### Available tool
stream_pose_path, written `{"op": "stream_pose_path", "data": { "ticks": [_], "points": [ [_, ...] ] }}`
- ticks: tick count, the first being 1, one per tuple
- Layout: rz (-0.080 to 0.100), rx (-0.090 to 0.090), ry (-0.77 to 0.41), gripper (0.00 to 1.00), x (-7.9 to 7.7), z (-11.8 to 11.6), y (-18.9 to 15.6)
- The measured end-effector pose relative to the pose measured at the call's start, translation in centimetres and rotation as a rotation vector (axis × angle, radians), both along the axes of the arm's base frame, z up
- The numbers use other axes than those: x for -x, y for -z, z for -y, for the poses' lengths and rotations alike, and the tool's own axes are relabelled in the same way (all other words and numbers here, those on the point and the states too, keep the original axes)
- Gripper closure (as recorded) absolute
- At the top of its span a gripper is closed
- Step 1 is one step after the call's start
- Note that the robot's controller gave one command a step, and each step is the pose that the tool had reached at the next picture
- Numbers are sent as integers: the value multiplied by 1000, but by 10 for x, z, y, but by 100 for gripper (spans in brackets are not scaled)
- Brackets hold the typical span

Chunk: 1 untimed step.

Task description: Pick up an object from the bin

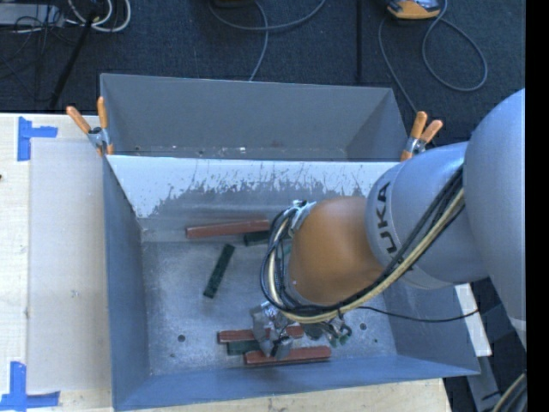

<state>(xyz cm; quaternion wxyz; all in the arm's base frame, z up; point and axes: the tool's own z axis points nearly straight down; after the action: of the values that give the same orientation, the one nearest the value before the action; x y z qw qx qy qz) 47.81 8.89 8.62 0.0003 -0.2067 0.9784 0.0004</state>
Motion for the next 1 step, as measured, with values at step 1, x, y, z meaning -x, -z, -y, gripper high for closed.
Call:
{"op": "stream_pose_path", "data": {
  "ticks": [1],
  "points": [
    [6, -2, 1, 0, -2, 0, -1]
  ]
}}
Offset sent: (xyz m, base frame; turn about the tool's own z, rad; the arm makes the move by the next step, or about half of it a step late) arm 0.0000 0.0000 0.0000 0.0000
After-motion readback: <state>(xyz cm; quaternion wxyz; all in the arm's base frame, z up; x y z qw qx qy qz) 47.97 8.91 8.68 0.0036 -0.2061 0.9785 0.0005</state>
